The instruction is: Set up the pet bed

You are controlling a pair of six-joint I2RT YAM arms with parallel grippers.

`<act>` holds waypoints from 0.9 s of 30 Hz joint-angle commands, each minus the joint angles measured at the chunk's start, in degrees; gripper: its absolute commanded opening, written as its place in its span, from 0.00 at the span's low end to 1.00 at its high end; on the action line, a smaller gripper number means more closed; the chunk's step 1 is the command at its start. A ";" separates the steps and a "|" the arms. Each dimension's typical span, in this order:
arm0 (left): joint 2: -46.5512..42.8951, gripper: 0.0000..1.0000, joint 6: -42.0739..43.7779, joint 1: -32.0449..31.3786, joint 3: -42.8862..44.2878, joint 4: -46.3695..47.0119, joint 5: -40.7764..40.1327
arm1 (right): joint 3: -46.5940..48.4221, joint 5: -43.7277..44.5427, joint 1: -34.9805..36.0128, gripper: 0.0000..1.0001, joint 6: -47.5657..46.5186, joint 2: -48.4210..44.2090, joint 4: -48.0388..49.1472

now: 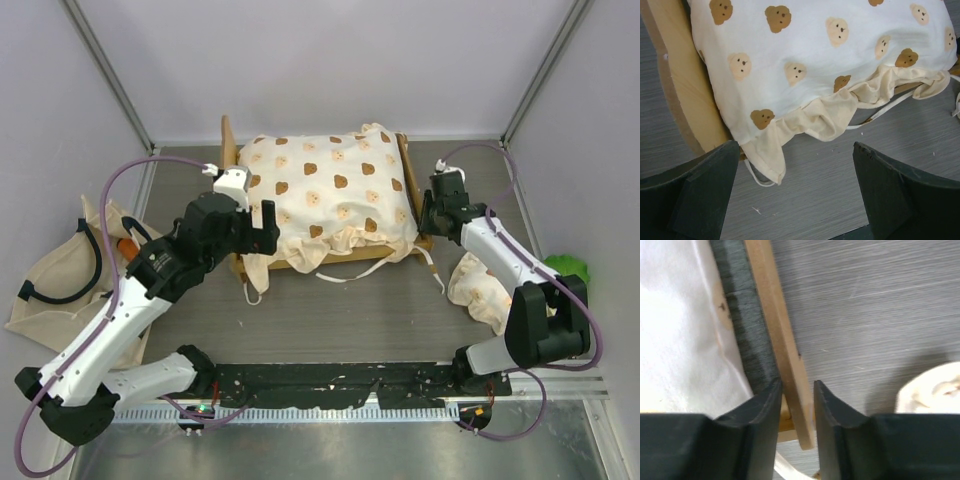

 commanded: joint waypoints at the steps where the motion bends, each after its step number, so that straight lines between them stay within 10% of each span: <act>1: -1.38 1.00 1.08 0.26 2.34 -0.55 -2.01 | 5.94 4.94 -1.64 0.48 2.83 -4.64 -2.48; 5: -2.61 1.00 -0.50 0.26 2.34 -2.57 -7.97 | 4.45 4.59 1.34 0.55 8.98 -14.30 -0.48; 9: -4.19 1.00 -3.39 0.87 1.03 -3.80 -13.87 | 0.76 5.20 19.64 0.56 15.92 -20.38 7.50; 16: -5.23 1.00 -9.55 3.86 0.33 -10.67 -13.80 | 5.41 13.56 45.70 0.54 22.35 -0.39 15.69; 27: -9.73 1.00 -8.85 7.38 -1.17 -10.40 -11.24 | 20.18 13.38 55.05 0.54 21.12 18.19 21.33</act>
